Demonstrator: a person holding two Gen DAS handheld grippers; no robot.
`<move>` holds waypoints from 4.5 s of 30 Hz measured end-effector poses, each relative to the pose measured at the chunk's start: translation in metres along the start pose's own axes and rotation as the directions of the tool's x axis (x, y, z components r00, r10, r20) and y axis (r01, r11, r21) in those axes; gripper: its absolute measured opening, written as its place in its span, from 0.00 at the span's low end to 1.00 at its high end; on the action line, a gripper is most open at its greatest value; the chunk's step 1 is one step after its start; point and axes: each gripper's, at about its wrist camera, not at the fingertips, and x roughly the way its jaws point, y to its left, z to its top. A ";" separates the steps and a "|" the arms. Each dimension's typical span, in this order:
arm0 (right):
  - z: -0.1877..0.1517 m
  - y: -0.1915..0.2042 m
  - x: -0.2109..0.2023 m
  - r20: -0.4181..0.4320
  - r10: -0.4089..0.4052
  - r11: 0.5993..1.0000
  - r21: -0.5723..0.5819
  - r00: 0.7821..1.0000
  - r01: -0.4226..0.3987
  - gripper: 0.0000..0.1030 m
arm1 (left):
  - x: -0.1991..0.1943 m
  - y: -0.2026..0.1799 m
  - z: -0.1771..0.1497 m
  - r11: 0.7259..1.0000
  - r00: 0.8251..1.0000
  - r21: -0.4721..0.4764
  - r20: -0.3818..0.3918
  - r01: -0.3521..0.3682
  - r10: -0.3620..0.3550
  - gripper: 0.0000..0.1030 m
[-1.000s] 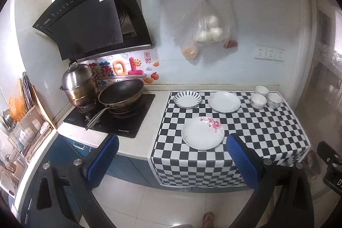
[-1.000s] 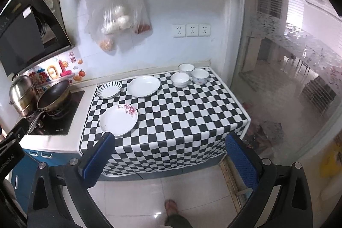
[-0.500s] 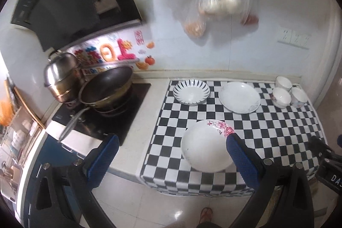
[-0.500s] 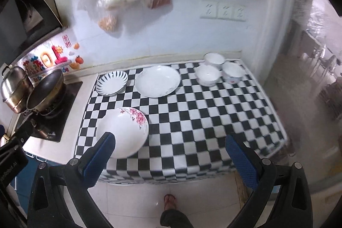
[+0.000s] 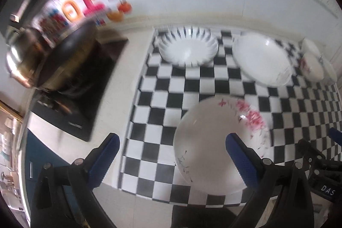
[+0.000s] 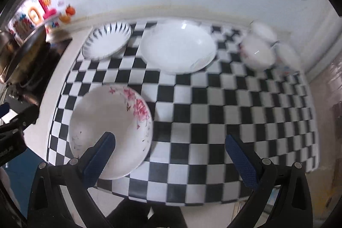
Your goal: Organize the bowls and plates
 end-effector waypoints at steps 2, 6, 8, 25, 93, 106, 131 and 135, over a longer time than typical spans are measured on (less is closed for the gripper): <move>0.004 0.002 0.024 -0.047 0.033 0.999 0.010 0.998 -0.032 1.00 | 0.028 0.002 0.003 1.000 0.997 0.006 -0.067 0.031 -0.030 0.91; 0.010 0.005 0.071 -0.126 0.055 0.998 0.048 0.991 -0.049 1.00 | 0.077 0.000 0.008 0.994 0.976 0.027 -0.191 0.109 -0.102 0.76; 0.010 0.005 0.089 -0.170 0.076 0.995 0.080 0.982 -0.063 1.00 | 0.100 -0.002 0.010 0.987 0.958 0.036 -0.250 0.157 -0.143 0.70; 0.005 0.020 0.146 -0.320 0.215 0.967 0.202 0.923 -0.155 0.28 | 0.156 -0.002 0.002 0.933 0.878 0.064 -0.366 0.353 -0.307 0.31; 0.101 -0.133 0.053 -0.129 0.276 0.941 0.237 0.953 -0.240 0.60 | 0.066 -0.036 0.075 0.972 0.957 -0.047 -0.167 0.231 -0.236 0.36; 0.244 0.040 0.151 -0.166 0.333 0.942 0.015 0.928 -0.335 0.65 | 0.159 0.058 0.155 0.960 0.965 -0.226 -0.167 0.163 -0.203 0.36; 0.301 0.117 0.284 -0.418 0.255 0.939 -0.107 0.872 -0.326 0.46 | 0.238 0.039 0.165 0.959 0.920 -0.164 -0.284 0.230 -0.269 0.36; 0.297 0.124 0.283 -0.409 0.245 0.939 -0.126 0.879 -0.320 0.37 | 0.238 0.042 0.162 0.950 0.915 -0.192 -0.280 0.245 -0.292 0.33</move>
